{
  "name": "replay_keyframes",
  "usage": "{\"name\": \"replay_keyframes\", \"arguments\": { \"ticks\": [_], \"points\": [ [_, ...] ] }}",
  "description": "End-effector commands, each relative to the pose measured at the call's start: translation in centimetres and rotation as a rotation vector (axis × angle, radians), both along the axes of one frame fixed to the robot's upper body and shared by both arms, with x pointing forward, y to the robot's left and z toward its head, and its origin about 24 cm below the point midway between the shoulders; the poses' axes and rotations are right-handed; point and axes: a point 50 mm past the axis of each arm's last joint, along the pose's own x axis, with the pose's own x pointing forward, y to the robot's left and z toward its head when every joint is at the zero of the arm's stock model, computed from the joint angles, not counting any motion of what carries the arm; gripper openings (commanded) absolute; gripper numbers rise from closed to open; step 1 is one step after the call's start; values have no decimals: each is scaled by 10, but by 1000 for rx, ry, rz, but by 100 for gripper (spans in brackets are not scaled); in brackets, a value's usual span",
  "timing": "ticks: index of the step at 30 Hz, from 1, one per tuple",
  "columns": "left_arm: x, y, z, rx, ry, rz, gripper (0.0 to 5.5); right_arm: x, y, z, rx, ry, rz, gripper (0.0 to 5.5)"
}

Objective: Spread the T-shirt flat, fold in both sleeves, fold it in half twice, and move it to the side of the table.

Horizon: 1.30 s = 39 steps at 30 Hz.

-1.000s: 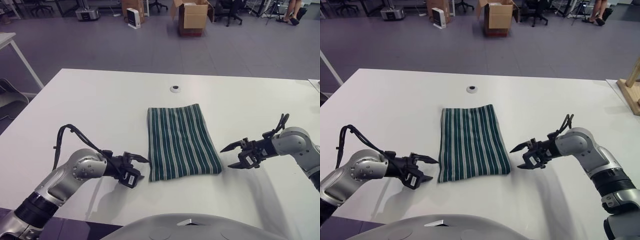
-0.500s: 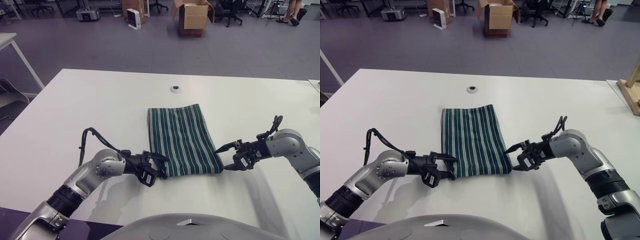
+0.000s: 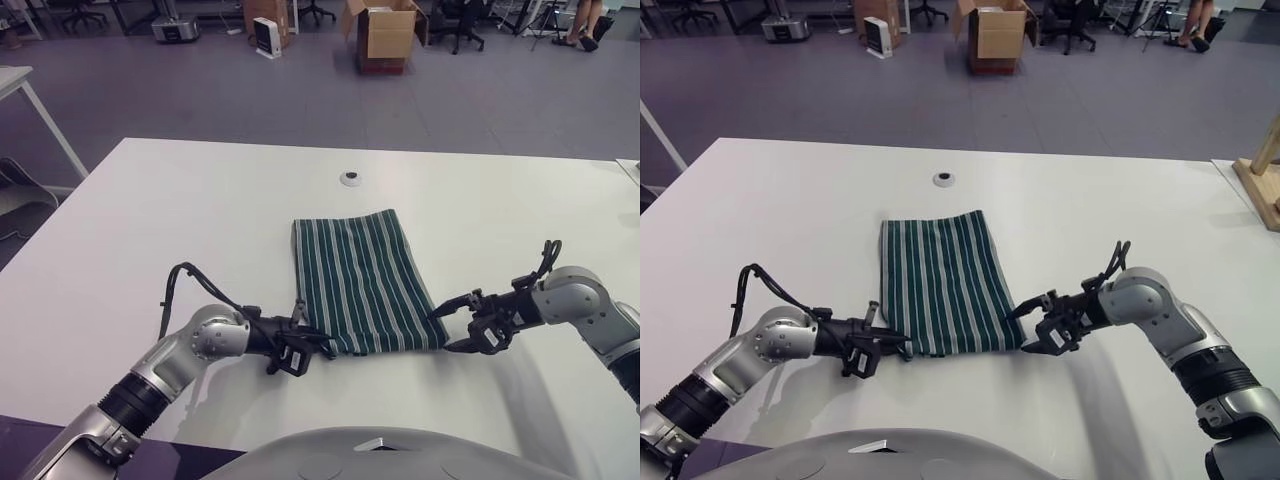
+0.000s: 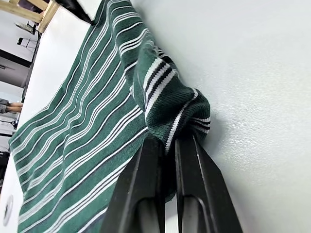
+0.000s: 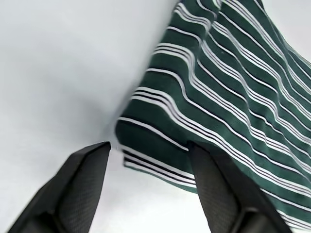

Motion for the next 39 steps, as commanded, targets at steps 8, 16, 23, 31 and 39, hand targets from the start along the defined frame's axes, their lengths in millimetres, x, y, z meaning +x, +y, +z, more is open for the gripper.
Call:
{"name": "replay_keyframes", "arguments": {
  "ticks": [8, 16, 23, 31, 39],
  "points": [
    [-8, 18, -20, 50, 148, 61, 3, 1, 13, -12, -14, -108, 120, 174],
    [-5, 14, -19, -1, 182, 112, 2, 2, 18, -9, 40, -64, 61, 25],
    [-35, 36, 33, -165, 512, 168, 1, -21, 8, 27, 94, 384, -141, 10],
    [-27, 32, 97, -381, 896, 161, 1, 0, 8, 98, 149, 799, -245, 10],
    [35, 55, 62, -448, 954, 401, 0, 78, 30, 72, 176, 851, -408, 10]
  ]
}}
